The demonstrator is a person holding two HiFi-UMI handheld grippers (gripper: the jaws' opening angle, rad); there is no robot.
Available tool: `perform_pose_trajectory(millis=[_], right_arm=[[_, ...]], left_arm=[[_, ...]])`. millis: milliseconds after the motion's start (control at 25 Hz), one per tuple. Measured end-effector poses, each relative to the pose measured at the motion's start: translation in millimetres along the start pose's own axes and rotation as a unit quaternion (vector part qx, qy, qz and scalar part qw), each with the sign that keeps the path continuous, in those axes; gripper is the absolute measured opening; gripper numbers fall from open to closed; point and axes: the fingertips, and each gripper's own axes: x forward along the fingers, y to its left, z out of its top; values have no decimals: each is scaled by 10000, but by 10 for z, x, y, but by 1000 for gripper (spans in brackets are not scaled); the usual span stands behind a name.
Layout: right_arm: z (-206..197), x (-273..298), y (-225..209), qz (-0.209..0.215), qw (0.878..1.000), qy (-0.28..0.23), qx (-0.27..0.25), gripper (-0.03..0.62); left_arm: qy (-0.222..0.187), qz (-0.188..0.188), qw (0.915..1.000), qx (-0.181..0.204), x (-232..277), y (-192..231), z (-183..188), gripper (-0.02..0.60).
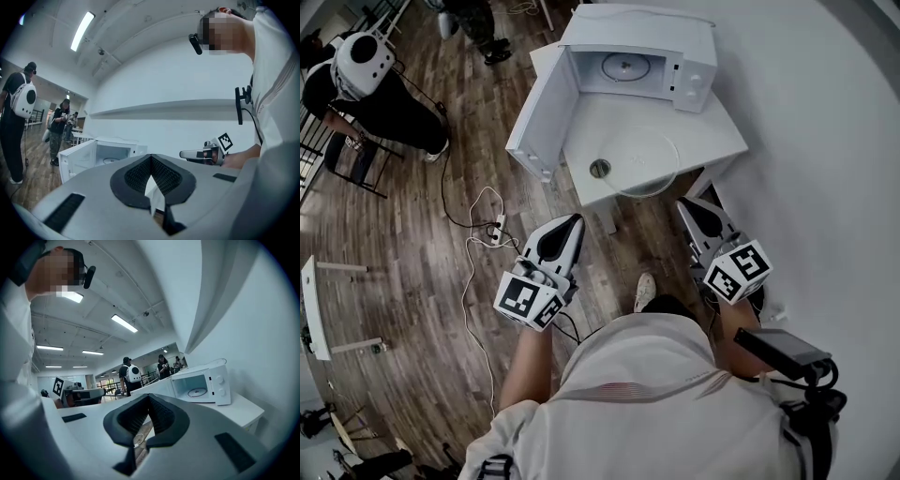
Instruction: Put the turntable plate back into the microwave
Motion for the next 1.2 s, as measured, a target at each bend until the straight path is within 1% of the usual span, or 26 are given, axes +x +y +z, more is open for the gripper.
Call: perform_pose_trajectory(millis=[120,240,480,600,720,880,1120,1200], right_arm=[[19,52,-50,158,9999,-6,4,5],[28,151,-290,245,9997,15,77,5],[-43,245,-517,182,9995,64,240,5],[-54,304,-619,42,9996,105,257,5],[-51,371,-694,-160,9995,77,254,5],[-65,469,-732,-484,9983,35,338,5],[-145,641,-742,-877,9948,-73,511,5],[-184,681,-743,-990,9932,-108,604,5]], left_arm=[[5,68,10000,43,56,-21,33,9],[121,141,9998,47,300,7,14,9],[192,128,9997,-38,527,134,-45,9],[208,-31,9998,-68,661,213,-74,11],[257,-280,9992,-89,798,288,-131,9],[367,-585,9976,-11,937,440,-178,9],[529,-957,9939,119,1020,684,-279,10],[594,-1055,9926,39,1022,744,-352,9]])
